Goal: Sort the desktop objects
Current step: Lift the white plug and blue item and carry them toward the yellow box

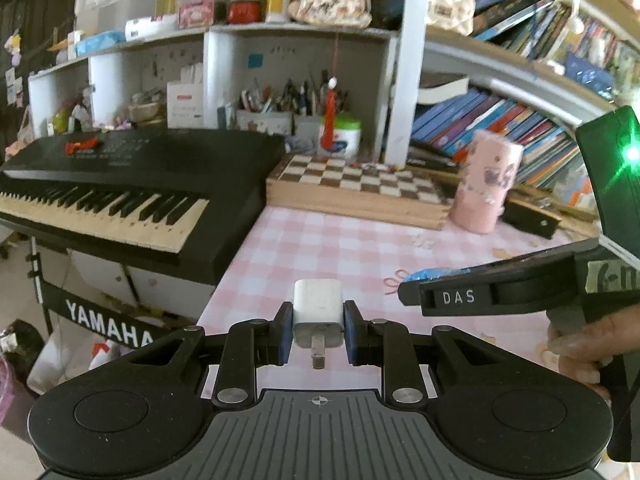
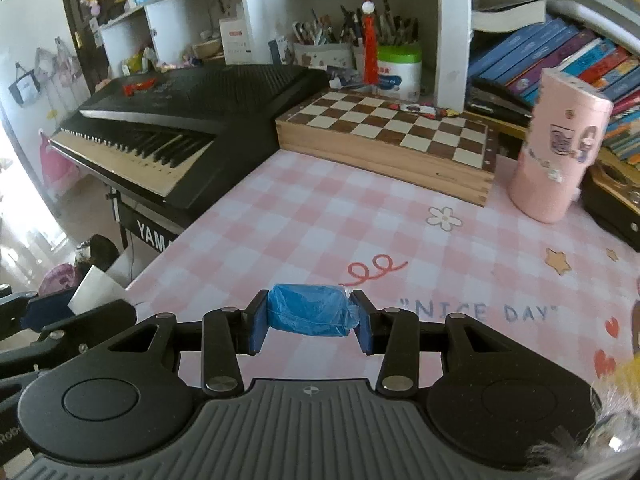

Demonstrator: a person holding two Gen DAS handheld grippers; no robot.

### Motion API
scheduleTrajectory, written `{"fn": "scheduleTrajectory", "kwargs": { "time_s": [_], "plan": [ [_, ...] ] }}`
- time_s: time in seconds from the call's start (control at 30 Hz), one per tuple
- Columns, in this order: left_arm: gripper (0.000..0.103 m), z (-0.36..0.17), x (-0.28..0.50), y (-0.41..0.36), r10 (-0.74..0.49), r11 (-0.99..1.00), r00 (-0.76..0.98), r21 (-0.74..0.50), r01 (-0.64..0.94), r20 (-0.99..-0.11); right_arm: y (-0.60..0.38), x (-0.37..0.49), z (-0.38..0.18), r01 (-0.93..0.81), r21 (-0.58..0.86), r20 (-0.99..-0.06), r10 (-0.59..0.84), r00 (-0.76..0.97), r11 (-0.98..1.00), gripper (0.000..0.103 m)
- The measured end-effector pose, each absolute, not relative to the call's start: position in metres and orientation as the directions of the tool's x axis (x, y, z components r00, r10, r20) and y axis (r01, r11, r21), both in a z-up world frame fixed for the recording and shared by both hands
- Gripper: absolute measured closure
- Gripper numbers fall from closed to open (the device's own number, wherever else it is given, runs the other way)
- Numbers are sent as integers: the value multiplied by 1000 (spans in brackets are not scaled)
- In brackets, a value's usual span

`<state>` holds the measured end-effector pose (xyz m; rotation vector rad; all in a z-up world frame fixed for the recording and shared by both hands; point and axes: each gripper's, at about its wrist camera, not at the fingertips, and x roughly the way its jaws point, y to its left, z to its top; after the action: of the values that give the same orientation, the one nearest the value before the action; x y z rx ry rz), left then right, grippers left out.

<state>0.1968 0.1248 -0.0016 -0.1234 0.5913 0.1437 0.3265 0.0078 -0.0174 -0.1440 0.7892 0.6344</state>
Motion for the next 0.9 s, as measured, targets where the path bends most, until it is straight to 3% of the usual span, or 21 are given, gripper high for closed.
{"fn": "scheduleTrajectory", "kwargs": {
  "time_s": [0.47, 0.9],
  "plan": [
    [79, 25, 119, 110, -80, 989, 855, -147, 5, -513, -46, 226, 17, -529, 126, -666, 466, 582, 840, 63],
    [79, 15, 45, 90, -180, 980, 816, -173, 100, -550, -94, 108, 0, -381, 133, -711, 356, 606, 915, 64]
  ]
}}
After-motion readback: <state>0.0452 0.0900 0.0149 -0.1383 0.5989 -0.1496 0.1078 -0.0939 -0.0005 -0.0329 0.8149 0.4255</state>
